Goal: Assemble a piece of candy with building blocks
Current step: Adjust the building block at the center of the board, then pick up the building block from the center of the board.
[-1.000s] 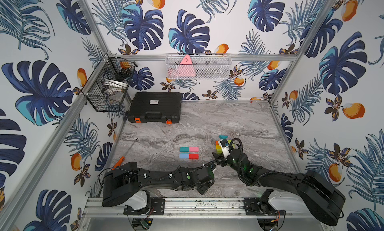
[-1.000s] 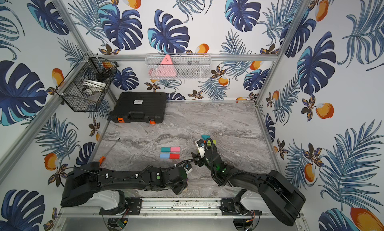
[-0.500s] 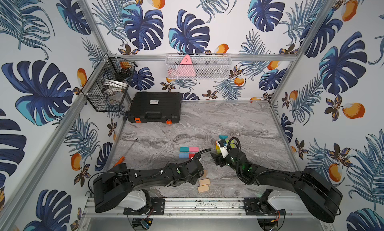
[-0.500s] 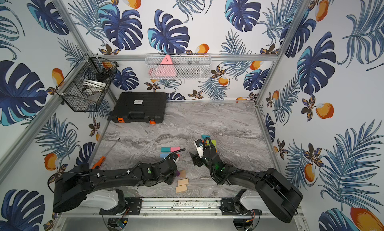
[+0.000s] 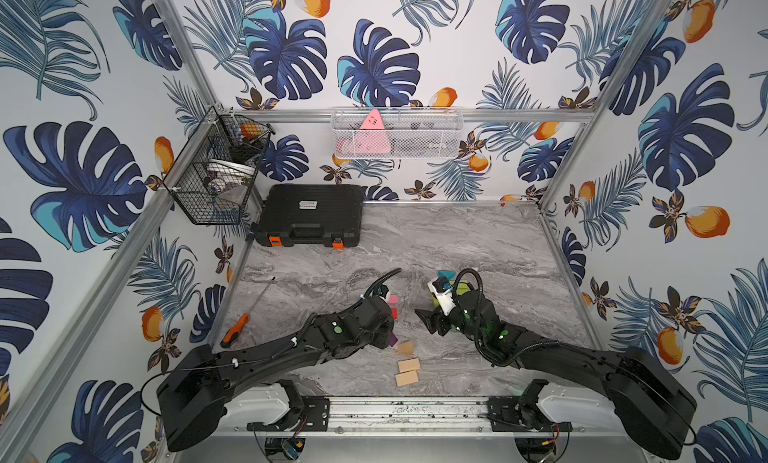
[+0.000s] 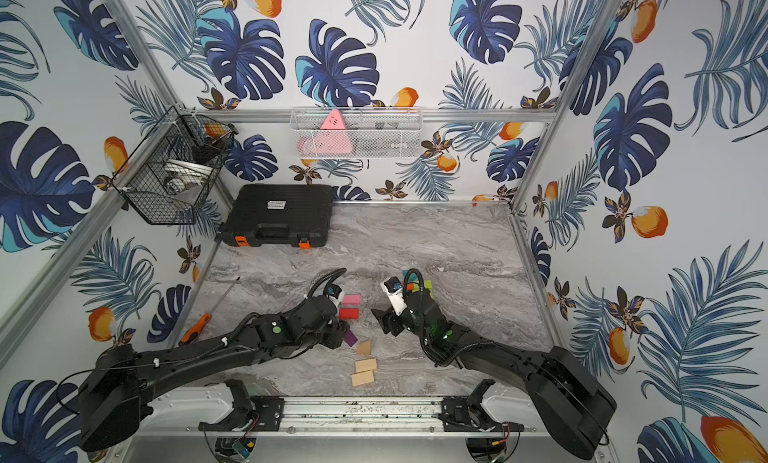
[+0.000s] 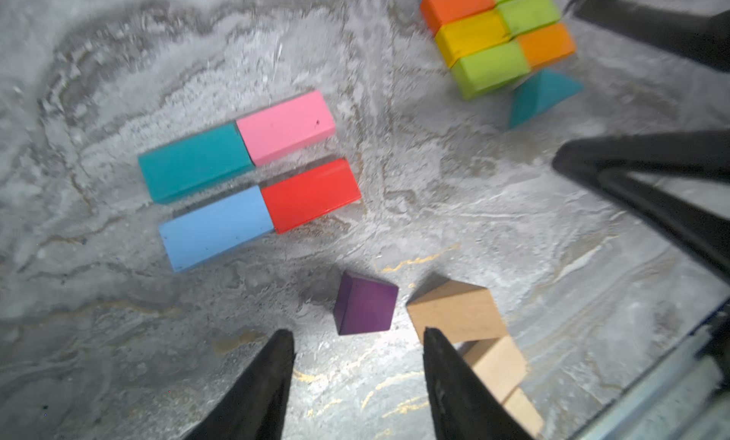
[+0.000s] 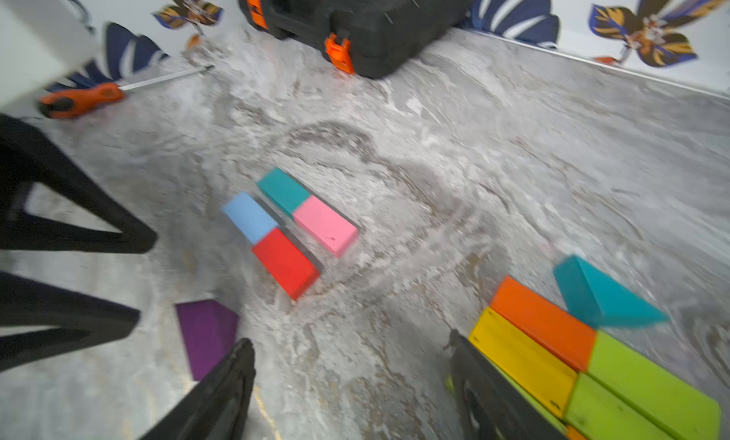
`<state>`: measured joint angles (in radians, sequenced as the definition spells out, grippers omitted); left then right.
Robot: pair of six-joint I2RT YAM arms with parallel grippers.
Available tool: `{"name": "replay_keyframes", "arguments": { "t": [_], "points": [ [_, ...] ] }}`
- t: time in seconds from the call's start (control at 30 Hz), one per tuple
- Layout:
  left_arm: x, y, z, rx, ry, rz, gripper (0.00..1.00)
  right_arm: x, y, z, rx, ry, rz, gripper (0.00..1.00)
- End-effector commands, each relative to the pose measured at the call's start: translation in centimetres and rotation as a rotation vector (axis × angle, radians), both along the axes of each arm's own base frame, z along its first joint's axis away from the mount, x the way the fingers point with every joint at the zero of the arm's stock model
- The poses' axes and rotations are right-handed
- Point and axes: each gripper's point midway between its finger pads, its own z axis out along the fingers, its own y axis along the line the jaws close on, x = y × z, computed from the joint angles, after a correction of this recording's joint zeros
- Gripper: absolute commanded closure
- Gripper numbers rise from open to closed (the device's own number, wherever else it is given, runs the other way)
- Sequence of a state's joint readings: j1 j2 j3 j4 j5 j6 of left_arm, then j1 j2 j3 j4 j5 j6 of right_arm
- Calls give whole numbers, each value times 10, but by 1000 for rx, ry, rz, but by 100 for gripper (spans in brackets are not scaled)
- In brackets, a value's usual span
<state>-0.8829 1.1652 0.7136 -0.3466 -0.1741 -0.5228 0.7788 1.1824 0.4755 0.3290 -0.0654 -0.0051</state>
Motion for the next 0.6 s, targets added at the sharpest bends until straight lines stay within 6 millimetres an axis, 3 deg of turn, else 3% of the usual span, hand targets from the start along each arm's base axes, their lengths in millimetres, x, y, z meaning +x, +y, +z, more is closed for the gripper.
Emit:
{"name": "replay_keyframes", "arguments": {
  "t": [0.0, 0.1, 0.23, 0.4, 0.57],
  "points": [
    [-6, 10, 18, 26, -3, -20, 41, -43, 16, -7, -71, 152, 221, 25],
    [-8, 23, 38, 53, -36, -11, 40, -69, 28, -7, -209, 130, 376, 28],
    [-11, 45, 66, 60, -107, 27, 39, -98, 38, -24, -349, 138, 518, 29],
    [-23, 64, 88, 64, -143, 19, 37, -120, 27, -57, -574, 134, 621, 30],
    [-37, 68, 97, -1, -159, -12, 37, -135, 19, -69, -670, 192, 689, 36]
  ]
}}
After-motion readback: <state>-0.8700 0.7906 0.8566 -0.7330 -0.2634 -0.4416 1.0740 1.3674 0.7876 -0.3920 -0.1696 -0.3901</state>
